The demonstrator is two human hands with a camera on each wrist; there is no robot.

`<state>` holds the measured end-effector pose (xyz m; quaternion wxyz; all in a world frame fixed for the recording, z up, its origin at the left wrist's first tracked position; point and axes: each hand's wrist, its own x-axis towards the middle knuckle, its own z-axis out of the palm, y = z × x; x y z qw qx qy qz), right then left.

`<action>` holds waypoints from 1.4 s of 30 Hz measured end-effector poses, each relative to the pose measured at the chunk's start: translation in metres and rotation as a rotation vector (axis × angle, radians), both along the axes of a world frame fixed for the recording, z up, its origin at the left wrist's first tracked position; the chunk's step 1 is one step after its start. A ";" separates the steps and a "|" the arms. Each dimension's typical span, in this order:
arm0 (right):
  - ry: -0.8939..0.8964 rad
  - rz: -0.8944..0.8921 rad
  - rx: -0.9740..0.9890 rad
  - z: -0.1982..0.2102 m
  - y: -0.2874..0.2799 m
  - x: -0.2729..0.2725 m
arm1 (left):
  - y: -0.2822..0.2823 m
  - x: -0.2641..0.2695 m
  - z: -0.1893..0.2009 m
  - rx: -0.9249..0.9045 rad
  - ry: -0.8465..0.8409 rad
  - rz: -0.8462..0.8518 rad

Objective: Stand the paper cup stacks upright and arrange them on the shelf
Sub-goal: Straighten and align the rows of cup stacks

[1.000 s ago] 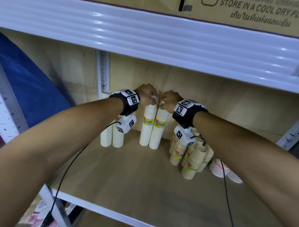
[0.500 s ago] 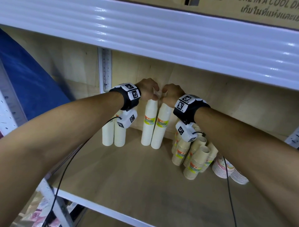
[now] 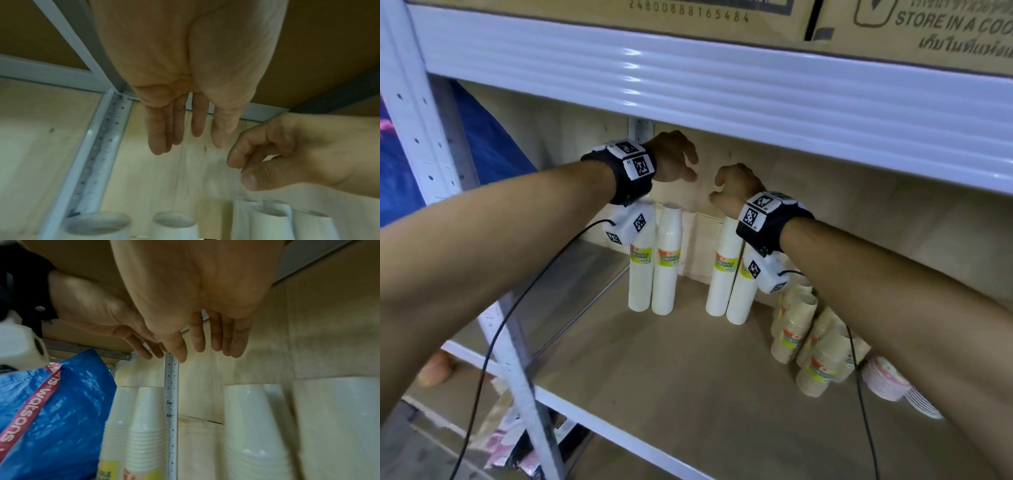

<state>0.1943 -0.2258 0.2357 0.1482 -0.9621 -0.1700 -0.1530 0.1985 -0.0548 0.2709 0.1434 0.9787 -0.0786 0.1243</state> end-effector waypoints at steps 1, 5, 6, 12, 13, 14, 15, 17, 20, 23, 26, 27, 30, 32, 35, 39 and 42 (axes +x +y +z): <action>0.001 0.021 0.010 -0.001 0.007 0.000 | 0.008 -0.002 0.000 -0.010 0.003 0.021; 0.017 0.086 0.048 -0.008 0.033 -0.003 | 0.033 -0.008 -0.006 0.015 0.037 0.080; 0.021 0.104 0.052 -0.010 0.039 -0.005 | 0.038 -0.010 -0.009 0.028 0.052 0.091; 0.088 0.167 0.048 -0.020 0.062 -0.011 | 0.056 -0.015 -0.035 0.013 0.168 0.110; 0.110 0.169 0.043 -0.022 0.065 -0.010 | 0.056 -0.015 -0.039 0.022 0.184 0.108; 0.134 0.168 0.039 -0.024 0.067 -0.011 | 0.056 -0.015 -0.042 0.036 0.194 0.106; 0.157 0.166 0.038 -0.026 0.069 -0.010 | 0.056 -0.016 -0.046 0.052 0.200 0.106; 0.190 0.162 0.035 -0.029 0.072 -0.009 | 0.054 -0.017 -0.052 0.076 0.205 0.105; 0.223 0.163 0.035 -0.034 0.074 -0.008 | 0.053 -0.019 -0.058 0.081 0.186 0.100; 0.207 0.167 0.031 -0.037 0.075 -0.008 | 0.054 -0.023 -0.062 0.034 0.165 0.093; 0.181 0.169 0.004 -0.038 0.074 -0.010 | 0.055 -0.028 -0.066 -0.039 0.144 0.082; 0.177 0.170 -0.001 -0.038 0.074 -0.010 | 0.054 -0.029 -0.067 -0.060 0.138 0.079; 0.178 0.171 0.002 -0.038 0.072 -0.013 | 0.053 -0.035 -0.069 -0.111 0.127 0.068; 0.180 0.172 0.013 -0.037 0.069 -0.015 | 0.052 -0.039 -0.069 -0.123 0.118 0.066; 0.173 0.170 0.040 -0.036 0.065 -0.022 | 0.048 -0.046 -0.067 -0.124 0.102 0.062; 0.162 0.154 0.059 -0.034 0.056 -0.032 | 0.041 -0.053 -0.063 -0.157 0.098 0.037; 0.157 0.131 0.064 -0.030 0.046 -0.041 | 0.032 -0.058 -0.058 -0.174 0.106 0.008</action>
